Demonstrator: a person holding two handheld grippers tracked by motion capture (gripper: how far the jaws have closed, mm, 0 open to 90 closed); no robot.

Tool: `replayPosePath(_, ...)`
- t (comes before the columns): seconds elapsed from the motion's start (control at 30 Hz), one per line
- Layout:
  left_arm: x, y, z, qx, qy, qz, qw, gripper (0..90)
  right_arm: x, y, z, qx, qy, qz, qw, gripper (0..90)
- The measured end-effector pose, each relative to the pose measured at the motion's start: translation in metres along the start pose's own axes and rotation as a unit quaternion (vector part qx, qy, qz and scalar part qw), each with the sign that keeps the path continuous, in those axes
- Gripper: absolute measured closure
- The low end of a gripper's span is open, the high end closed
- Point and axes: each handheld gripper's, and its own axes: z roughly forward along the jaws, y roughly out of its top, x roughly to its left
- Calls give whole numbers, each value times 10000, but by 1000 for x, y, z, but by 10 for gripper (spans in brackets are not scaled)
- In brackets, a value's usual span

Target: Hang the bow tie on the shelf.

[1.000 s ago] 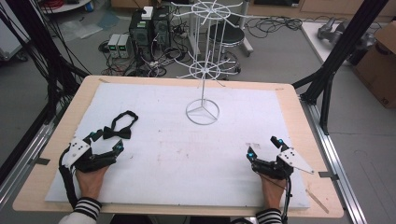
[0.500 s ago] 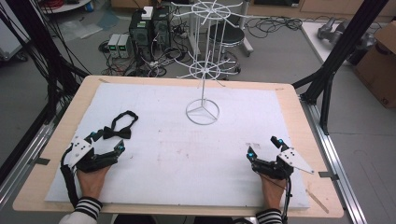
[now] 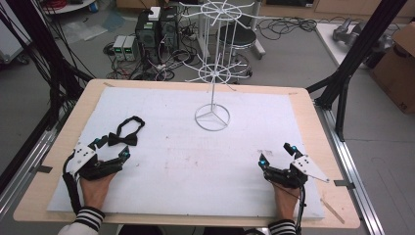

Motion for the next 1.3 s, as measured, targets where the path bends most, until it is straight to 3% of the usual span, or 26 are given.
replayPosePath(0.13, 2, 8, 3, 271, -134, -10, 9995, 119, 0, 0, 0, 8, 1, 24, 10000, 7)
replayPosePath(0.3, 6, 21, 6, 358, -201, 28, 9992, 119, 0, 0, 0, 7, 3, 33, 10000, 7)
replayPosePath(0.47, 13, 41, 15, 717, -376, 162, 9966, 119, 0, 0, 0, -8, -4, 18, 10000, 7)
replayPosePath(0.53, 16, 52, 23, 997, -473, 189, 9937, 119, 0, 0, -1, -12, 2, 15, 10000, 7)
replayPosePath(0.67, 19, 62, 31, 1190, -597, 207, 9909, 119, 0, 0, -1, -13, 0, 14, 10000, 7)
replayPosePath(0.8, 20, 72, 46, 1597, -725, 265, 9842, 120, 0, 0, -1, -13, -2, 15, 10000, 7)
replayPosePath(0.87, 21, 74, 52, 1756, -759, 290, 9811, 120, 0, 0, -1, -14, -2, 14, 10000, 7)
replayPosePath(0.9, 21, 74, 52, 1756, -759, 290, 9811, 121, 0, 0, -1, -14, -2, 14, 10000, 7)
replayPosePath(0.93, 25, 75, 58, 1917, -767, 306, 9780, 121, 0, 0, -1, -14, 0, 13, 10000, 7)
replayPosePath(1.03, 27, 76, 62, 2032, -750, 289, 9758, 120, 0, 0, -1, -18, 3, 9, 10000, 7)
replayPosePath(1.1, 29, 76, 67, 2192, -753, 330, 9722, 121, 0, 0, -1, -16, -3, 12, 10000, 7)
replayPosePath(1.13, 29, 76, 67, 2192, -753, 330, 9722, 123, 0, 0, -1, -17, -3, 18, 10000, 7)
replayPosePath(1.17, 31, 75, 71, 2326, -790, 385, 9686, 123, 0, 0, -1, -18, -8, 24, 10000, 7)
replayPosePath(1.2, 32, 74, 72, 2391, -817, 389, 9668, 123, 0, 0, -1, -16, -4, 20, 10000, 7)
replayPosePath(1.23, 32, 74, 72, 2391, -817, 389, 9668, 123, 0, 0, -1, -16, -4, 20, 10000, 7)
replayPosePath(1.27, 36, 72, 76, 2550, -778, 409, 9629, 123, 0, 0, -1, -17, -2, 15, 10000, 7)
replayPosePath(1.3, 36, 72, 76, 2550, -778, 409, 9629, 123, 0, 0, -1, -17, -2, 11, 10000, 7)
